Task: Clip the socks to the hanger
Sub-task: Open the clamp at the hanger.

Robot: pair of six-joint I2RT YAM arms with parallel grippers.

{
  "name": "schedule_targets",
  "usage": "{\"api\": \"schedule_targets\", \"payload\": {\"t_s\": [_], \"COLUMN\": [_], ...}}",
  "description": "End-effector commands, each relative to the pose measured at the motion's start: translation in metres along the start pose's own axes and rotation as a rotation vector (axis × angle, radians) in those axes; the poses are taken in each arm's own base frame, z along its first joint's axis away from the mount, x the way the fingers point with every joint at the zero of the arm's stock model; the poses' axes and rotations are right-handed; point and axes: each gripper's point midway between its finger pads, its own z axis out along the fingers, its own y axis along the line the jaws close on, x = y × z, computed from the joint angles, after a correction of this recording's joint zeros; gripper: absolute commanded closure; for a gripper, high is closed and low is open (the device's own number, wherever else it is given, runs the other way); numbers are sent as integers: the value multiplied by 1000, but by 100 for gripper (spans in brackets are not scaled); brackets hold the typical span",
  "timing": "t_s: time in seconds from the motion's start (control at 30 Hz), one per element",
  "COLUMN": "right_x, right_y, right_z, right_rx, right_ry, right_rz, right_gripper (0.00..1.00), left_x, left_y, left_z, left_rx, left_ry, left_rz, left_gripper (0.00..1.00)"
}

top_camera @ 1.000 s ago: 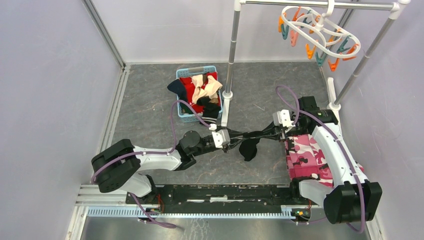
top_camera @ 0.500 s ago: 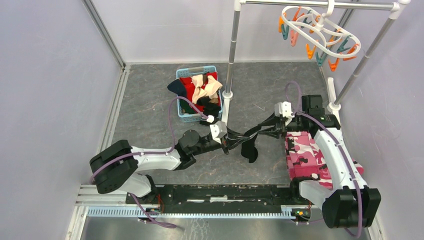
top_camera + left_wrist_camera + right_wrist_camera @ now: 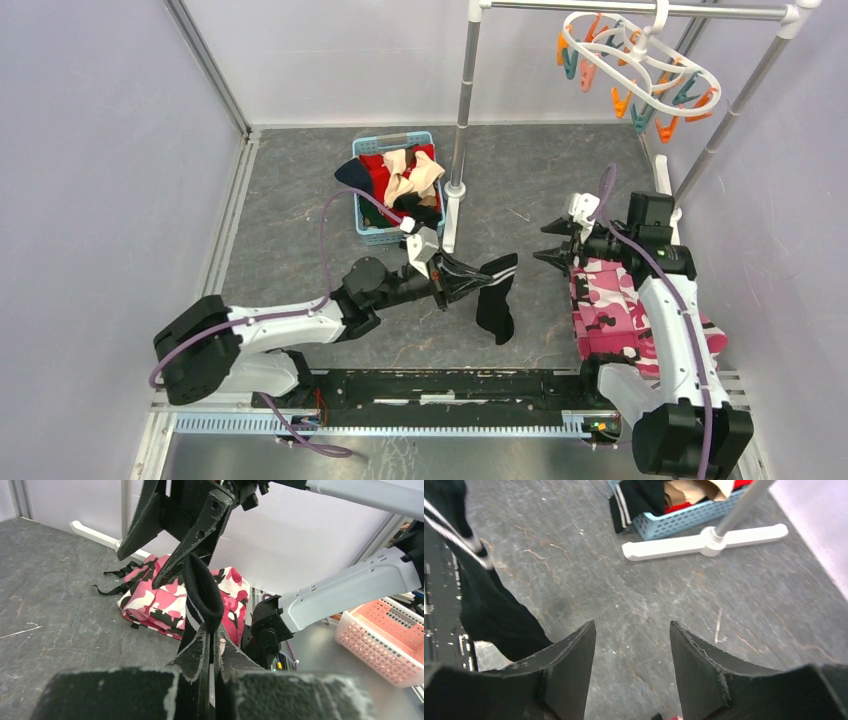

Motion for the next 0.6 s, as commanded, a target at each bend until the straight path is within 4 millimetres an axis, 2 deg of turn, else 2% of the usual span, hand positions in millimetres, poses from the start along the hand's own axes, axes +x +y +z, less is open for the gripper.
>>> {"api": "schedule_targets", "payload": {"t_s": [0.0, 0.03, 0.17, 0.33, 0.57], "right_x": [-13, -18, -42, -72, -91], "right_y": [-10, -14, -25, -45, -78], "right_z": [-23, -28, -47, -69, -105], "right_rx": [80, 94, 157, 320, 581], "right_ry": [50, 55, 85, 101, 100], "right_rz": [-94, -103, -116, -58, 28], "right_gripper": [36, 23, 12, 3, 2], "left_x": [-31, -32, -38, -42, -45], "left_y": [-1, -2, -1, 0, -2], "left_z": [-5, -7, -12, -10, 1], "left_rx": [-44, -48, -64, -65, -29], "left_ry": [-33, -27, -7, 5, 8], "left_rz": [-14, -2, 52, 108, 141], "left_gripper": [98, 98, 98, 98, 98]}}
